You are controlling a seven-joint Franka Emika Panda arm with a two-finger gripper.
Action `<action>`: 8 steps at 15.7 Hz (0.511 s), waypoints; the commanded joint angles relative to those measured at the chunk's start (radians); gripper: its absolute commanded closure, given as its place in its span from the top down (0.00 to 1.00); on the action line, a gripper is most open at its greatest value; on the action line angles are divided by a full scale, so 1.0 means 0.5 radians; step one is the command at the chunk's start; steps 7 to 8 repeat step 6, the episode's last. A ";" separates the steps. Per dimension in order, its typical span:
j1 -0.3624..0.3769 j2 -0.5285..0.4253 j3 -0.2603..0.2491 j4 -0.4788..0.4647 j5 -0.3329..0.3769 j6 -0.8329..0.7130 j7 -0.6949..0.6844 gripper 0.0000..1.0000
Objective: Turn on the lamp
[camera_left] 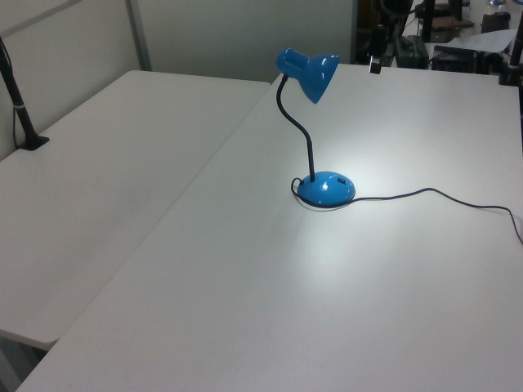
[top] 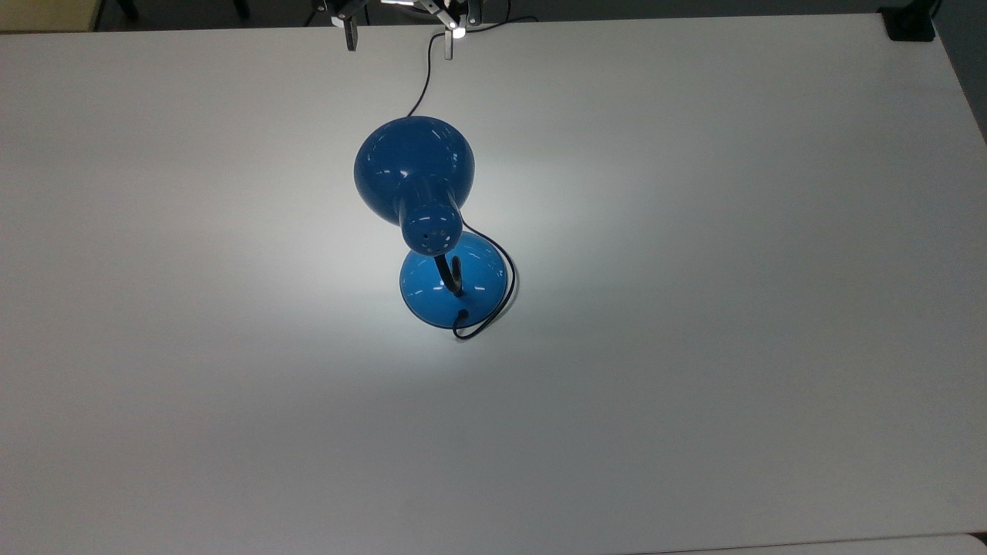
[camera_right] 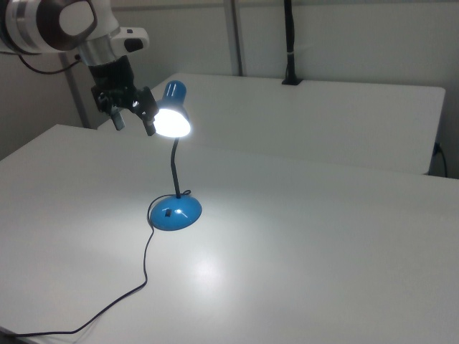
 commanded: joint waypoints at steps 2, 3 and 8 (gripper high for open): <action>-0.022 0.031 -0.009 0.080 0.001 -0.141 0.028 1.00; -0.025 0.031 -0.009 0.080 0.001 -0.144 0.028 1.00; -0.022 0.031 -0.009 0.080 0.001 -0.147 0.028 1.00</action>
